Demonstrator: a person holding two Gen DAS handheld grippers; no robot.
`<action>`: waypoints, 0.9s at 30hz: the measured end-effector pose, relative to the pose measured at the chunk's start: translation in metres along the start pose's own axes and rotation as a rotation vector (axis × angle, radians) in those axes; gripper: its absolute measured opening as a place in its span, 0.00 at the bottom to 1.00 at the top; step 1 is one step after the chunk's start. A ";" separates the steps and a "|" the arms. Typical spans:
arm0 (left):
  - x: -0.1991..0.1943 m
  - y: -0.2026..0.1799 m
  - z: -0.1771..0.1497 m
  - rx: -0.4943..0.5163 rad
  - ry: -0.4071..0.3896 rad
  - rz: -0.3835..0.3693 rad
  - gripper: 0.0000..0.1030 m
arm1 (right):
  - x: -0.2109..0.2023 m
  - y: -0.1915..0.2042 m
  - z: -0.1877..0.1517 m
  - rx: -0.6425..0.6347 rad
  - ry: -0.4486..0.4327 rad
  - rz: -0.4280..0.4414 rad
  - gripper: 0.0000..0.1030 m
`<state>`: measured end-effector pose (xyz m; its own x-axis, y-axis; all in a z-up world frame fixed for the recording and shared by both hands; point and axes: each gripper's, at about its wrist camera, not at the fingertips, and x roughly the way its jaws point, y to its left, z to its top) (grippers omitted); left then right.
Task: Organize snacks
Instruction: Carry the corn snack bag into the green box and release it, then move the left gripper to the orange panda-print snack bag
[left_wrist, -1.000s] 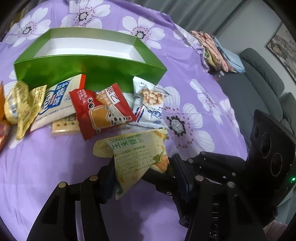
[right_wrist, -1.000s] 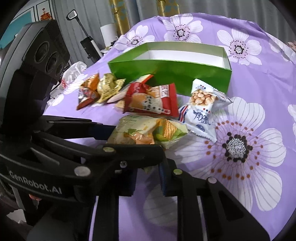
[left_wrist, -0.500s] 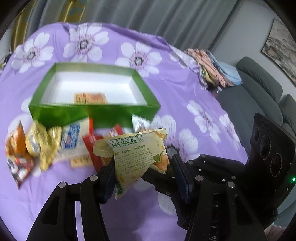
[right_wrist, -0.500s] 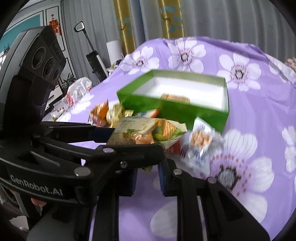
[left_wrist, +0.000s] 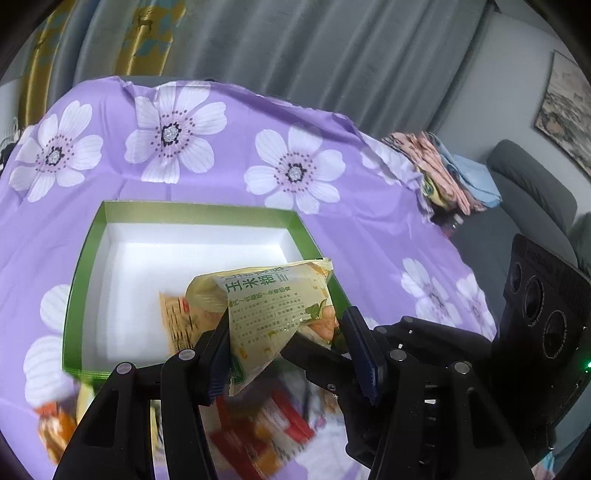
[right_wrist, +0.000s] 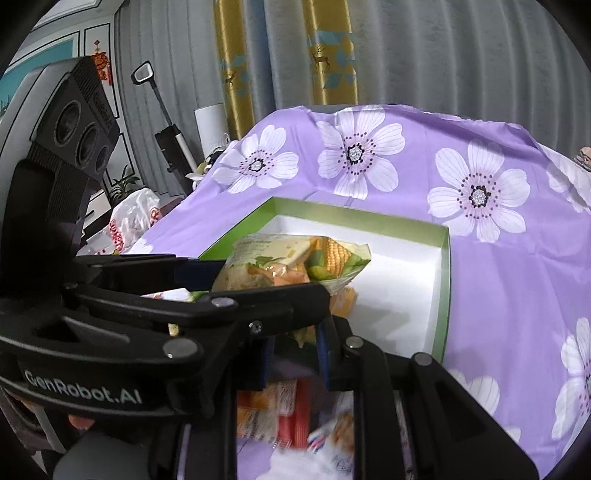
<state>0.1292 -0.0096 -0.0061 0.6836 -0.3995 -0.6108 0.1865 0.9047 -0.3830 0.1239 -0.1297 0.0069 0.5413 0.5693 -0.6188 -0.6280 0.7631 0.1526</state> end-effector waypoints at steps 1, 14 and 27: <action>0.004 0.003 0.002 -0.003 0.004 0.003 0.55 | 0.005 -0.001 0.002 0.000 0.009 0.000 0.20; 0.043 0.045 0.008 -0.104 0.048 0.041 0.55 | 0.058 -0.011 0.006 0.018 0.134 -0.032 0.37; -0.004 0.045 0.010 -0.069 -0.055 0.148 0.97 | 0.011 -0.012 0.002 0.031 0.045 -0.113 0.67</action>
<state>0.1416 0.0339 -0.0141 0.7377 -0.2527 -0.6260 0.0334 0.9398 -0.3400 0.1387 -0.1319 -0.0001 0.5820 0.4651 -0.6671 -0.5464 0.8312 0.1028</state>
